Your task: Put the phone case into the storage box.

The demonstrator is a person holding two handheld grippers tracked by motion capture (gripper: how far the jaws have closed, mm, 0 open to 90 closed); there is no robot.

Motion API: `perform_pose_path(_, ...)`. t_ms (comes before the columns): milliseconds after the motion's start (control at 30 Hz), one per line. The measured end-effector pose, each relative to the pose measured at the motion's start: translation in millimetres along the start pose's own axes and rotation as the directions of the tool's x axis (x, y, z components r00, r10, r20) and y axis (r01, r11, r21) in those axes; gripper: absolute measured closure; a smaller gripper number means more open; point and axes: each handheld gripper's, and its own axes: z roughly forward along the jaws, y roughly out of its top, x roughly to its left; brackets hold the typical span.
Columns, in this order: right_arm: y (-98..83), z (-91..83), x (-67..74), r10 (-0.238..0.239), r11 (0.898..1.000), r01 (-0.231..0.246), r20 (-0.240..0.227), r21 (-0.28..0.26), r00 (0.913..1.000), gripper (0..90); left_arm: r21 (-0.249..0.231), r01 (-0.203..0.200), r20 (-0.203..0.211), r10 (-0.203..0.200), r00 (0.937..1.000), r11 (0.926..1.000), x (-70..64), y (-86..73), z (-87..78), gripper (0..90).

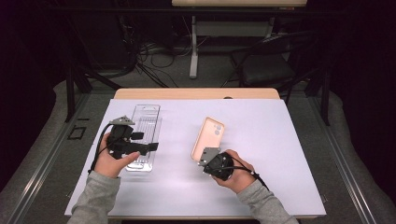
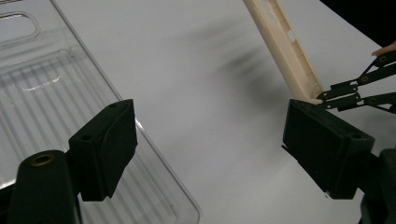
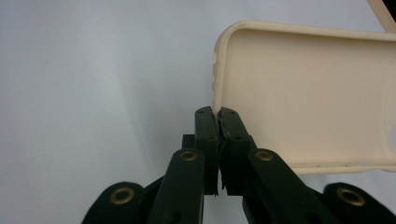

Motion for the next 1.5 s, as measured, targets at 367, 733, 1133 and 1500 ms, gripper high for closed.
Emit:
perform_pose_path(367, 3.7, -1.6, 9.1, -0.044, 0.999, 0.044, 0.021, -0.022, 0.9988, 87.8, -0.016, 0.003, 0.063, -0.002, 0.998, 0.9999, -9.8, 1.4, 6.3, 18.1)
perform_pose_path(733, 9.1, -2.3, 19.9, -0.067, 0.997, 0.068, 0.026, -0.039, 0.9974, 87.8, 0.03, -0.008, 0.105, 0.005, 0.9944, 0.9995, -19.0, 1.0, 22.1, 18.3)
perform_pose_path(1133, 14.2, -0.3, 31.7, -0.098, 0.994, 0.099, 0.023, -0.055, 0.9949, 87.9, 0.0, -0.059, 0.134, 0.058, 0.9892, 0.9983, -29.8, 2.4, 28.6, 16.2)
perform_pose_path(1500, 16.5, -1.1, 35.2, -0.112, 0.991, 0.114, 0.042, -0.063, 0.9928, 87.9, 0.024, -0.049, 0.142, 0.045, 0.9889, 0.9985, -31.7, 11.1, 34.1, 34.6)
